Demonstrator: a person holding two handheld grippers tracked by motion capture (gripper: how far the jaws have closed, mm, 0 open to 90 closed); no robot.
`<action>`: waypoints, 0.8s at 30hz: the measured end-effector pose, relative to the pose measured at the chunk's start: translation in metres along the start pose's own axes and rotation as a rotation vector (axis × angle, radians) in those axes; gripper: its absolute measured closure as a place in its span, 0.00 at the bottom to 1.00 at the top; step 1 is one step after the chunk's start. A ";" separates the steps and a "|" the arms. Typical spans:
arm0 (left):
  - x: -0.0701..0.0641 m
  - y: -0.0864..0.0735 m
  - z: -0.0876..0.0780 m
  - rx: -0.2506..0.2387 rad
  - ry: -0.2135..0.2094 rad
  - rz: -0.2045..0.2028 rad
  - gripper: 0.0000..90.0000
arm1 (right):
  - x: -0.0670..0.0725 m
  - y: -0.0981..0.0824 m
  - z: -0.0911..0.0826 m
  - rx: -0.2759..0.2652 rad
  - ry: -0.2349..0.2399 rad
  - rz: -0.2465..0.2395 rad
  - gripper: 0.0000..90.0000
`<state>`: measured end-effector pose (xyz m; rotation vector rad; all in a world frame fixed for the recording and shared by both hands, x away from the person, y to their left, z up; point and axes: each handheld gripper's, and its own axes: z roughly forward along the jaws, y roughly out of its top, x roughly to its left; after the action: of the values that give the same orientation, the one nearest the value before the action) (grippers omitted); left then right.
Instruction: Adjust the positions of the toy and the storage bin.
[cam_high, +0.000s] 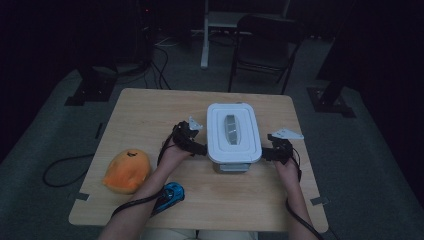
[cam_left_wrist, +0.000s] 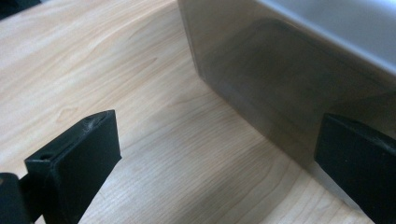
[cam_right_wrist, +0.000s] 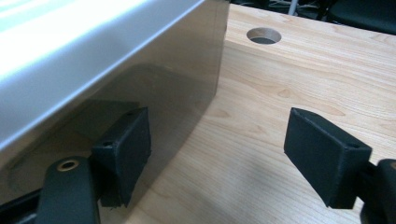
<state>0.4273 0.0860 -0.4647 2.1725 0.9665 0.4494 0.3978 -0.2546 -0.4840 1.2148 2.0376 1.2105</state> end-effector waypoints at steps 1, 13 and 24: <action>0.003 -0.001 0.002 -0.003 -0.008 -0.013 0.01 | -0.001 0.000 0.001 -0.014 -0.003 0.015 0.22; 0.022 0.009 0.015 -0.010 0.045 -0.041 0.01 | -0.010 0.009 0.021 0.011 -0.042 0.058 0.20; 0.015 0.018 0.019 0.002 0.088 -0.016 0.01 | -0.016 0.014 0.028 0.040 0.021 0.060 0.28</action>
<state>0.4568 0.0798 -0.4643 2.1609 1.0321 0.5404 0.4332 -0.2533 -0.4862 1.2954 2.0628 1.2205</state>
